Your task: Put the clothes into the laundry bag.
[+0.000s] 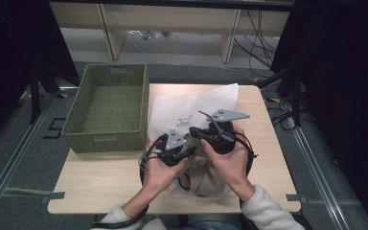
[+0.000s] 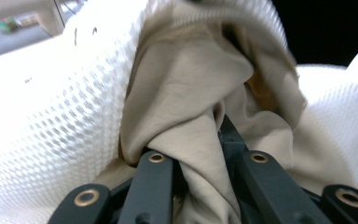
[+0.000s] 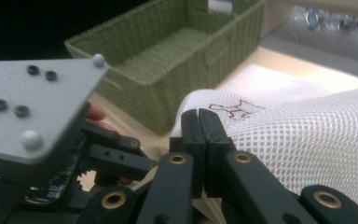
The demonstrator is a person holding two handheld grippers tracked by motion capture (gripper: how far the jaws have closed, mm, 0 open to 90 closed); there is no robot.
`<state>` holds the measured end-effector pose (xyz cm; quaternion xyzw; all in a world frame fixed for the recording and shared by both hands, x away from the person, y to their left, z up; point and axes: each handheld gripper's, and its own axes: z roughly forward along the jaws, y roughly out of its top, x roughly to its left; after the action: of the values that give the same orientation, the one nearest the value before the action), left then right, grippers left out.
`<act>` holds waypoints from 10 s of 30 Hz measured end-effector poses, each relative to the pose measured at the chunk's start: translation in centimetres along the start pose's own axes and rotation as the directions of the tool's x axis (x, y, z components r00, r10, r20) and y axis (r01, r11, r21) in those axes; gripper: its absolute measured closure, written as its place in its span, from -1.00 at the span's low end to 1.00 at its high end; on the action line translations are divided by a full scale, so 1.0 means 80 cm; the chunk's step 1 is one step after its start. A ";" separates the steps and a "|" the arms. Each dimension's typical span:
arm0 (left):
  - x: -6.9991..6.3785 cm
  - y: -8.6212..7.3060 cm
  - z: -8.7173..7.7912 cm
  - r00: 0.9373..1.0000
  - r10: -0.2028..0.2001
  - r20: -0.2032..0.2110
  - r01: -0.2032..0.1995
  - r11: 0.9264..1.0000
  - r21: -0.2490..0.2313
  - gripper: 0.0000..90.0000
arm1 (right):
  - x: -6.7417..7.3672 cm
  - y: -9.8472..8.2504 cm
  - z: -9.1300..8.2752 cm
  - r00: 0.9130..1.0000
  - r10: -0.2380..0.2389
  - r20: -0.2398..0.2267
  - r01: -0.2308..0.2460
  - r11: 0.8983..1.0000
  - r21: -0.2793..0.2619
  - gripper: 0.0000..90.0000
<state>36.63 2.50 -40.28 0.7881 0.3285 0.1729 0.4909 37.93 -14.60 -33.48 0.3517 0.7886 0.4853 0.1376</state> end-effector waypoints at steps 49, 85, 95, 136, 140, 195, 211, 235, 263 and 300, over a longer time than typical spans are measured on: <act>0.036 -0.050 -0.032 0.996 0.094 0.008 -0.094 0.985 0.147 -0.71 | -0.029 -0.016 0.019 0.998 0.022 0.056 -0.025 0.998 0.050 1.00; 0.006 -0.012 -0.023 0.989 0.001 0.146 -0.006 1.000 0.028 0.75 | -0.012 -0.009 0.013 1.000 0.025 0.016 -0.025 0.999 0.026 1.00; 0.020 -0.013 0.013 0.999 -0.012 0.035 0.009 0.997 0.075 0.73 | 0.006 -0.004 0.005 0.999 0.011 -0.048 -0.010 1.000 0.020 1.00; 0.028 -0.029 -0.027 0.992 0.122 -0.026 -0.121 0.992 0.040 -0.34 | -0.024 -0.011 0.012 0.998 0.055 0.022 -0.056 0.998 0.036 1.00; 0.025 -0.033 -0.020 0.985 0.171 -0.037 -0.169 0.985 0.045 -0.06 | -0.024 -0.012 0.012 0.998 0.056 0.020 -0.057 0.998 0.039 1.00; 0.017 0.003 0.025 0.972 0.185 -0.142 -0.194 0.980 -0.048 0.86 | -0.004 0.000 0.000 0.998 0.057 -0.024 -0.058 0.997 -0.049 1.00; 0.014 -0.019 0.020 0.984 0.174 -0.021 -0.174 0.985 0.000 -0.12 | -0.028 -0.016 0.013 0.998 0.035 0.059 -0.036 0.999 0.012 1.00; -0.036 -0.059 -0.019 0.954 0.229 0.196 -0.252 0.962 0.106 -0.41 | -0.031 -0.019 0.013 0.996 0.070 0.062 -0.073 0.997 0.037 1.00; -0.033 -0.089 0.018 0.906 0.369 0.209 -0.416 0.868 0.270 0.37 | -0.030 -0.019 0.014 0.996 0.071 0.050 -0.073 0.996 0.041 1.00; 0.009 -0.046 0.054 0.970 0.225 -0.086 -0.224 0.974 0.029 0.63 | -0.007 -0.010 0.004 0.997 0.059 -0.040 -0.059 0.998 -0.003 1.00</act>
<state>38.44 1.28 -45.56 0.8165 0.2605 0.2592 0.4454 38.21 -15.01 -34.41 0.3647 0.7794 0.4977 0.1084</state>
